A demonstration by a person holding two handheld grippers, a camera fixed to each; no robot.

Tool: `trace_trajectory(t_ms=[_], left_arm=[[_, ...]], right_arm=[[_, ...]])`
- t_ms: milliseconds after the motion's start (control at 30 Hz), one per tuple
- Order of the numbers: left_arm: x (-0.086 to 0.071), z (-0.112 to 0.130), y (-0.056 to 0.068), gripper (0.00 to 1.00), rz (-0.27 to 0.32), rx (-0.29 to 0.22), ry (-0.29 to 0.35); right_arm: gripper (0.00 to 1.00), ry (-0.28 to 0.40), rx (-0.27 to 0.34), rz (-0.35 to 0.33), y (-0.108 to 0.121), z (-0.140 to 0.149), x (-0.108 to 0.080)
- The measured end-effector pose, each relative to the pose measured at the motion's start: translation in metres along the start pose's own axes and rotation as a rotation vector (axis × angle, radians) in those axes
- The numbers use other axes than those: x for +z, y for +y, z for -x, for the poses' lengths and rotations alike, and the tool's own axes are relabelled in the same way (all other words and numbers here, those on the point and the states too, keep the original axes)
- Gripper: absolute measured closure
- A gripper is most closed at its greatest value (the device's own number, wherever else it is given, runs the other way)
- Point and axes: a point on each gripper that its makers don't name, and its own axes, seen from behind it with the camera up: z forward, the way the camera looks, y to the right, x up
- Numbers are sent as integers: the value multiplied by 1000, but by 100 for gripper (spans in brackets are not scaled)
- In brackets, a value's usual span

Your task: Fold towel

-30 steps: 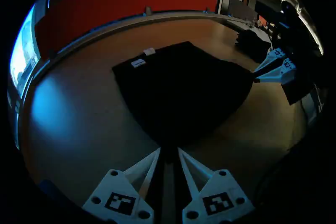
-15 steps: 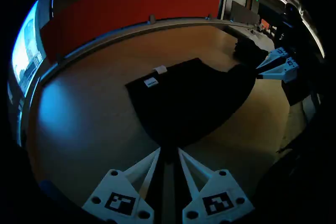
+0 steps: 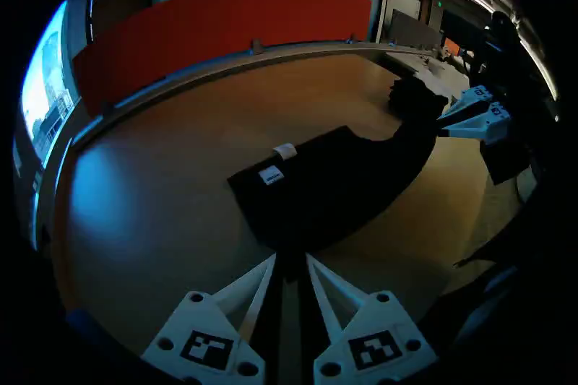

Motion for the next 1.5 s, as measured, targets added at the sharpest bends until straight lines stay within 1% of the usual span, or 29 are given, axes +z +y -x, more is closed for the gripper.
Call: trace_trajectory(t_ms=[167, 467, 667, 767, 900, 1100, 1167, 1300, 1367, 1500], left_arm=[[-9, -2, 4, 87, 6, -9, 2], [-24, 1, 12, 87, 8, -10, -2], [-26, 3, 14, 87, 9, -11, -9], [-24, 0, 14, 87, 14, -24, -6], [-17, -7, 10, 87, 17, -36, -1], [1, -16, 2, 87, 15, -28, -3], [8, -19, -2, 87, 11, -24, -3], [24, -24, -12, 87, -7, -33, -6], [33, -24, -17, 87, -18, -39, -13], [51, -23, -22, 87, -26, -33, -37]], right_arm=[[88, -9, -10, -4, -5, 2, -7], [89, -27, -23, -21, -12, 7, -15], [89, -35, -22, -26, -13, 8, -15], [88, -48, -22, -24, -11, 9, -13], [88, -54, -26, -19, -7, 9, -7], [88, -77, -11, -4, 8, 9, 8], [89, -86, -1, 3, 15, 9, 15], [88, -89, 15, 15, 26, 7, 28], [89, -96, 22, 23, 34, 7, 36], [89, -115, 24, 32, 44, 10, 50]])
